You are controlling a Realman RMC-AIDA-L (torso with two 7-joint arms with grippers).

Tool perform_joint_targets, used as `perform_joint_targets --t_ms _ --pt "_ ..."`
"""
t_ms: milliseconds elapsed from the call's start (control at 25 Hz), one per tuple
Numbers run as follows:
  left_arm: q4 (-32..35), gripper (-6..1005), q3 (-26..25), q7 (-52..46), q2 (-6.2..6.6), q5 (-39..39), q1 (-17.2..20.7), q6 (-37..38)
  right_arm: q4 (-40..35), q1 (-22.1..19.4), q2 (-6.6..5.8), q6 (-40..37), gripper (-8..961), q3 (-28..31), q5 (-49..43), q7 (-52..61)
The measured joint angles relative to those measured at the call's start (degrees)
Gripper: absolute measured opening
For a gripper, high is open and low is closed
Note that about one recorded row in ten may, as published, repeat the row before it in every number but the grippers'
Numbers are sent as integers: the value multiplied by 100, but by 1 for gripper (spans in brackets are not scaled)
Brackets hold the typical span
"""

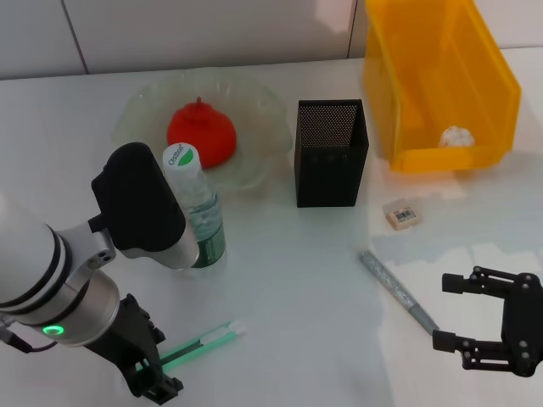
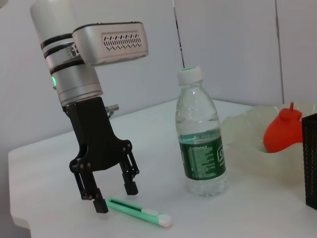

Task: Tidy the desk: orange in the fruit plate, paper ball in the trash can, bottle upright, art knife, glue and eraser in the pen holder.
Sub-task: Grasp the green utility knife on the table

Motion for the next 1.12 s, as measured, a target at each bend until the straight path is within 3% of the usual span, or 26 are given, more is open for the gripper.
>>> perform_joint_targets --t_ms 240,480,1120 --pt "284 608 95 -129 3 25 -27 69 0 -1 0 -25 778 34 0 0" --pt "273 417 62 -191 2 79 -50 74 0 0 0 -24 777 35 0 0" --pt "171 545 156 -299 2 263 -114 196 0 1 0 -42 777 34 0 0"
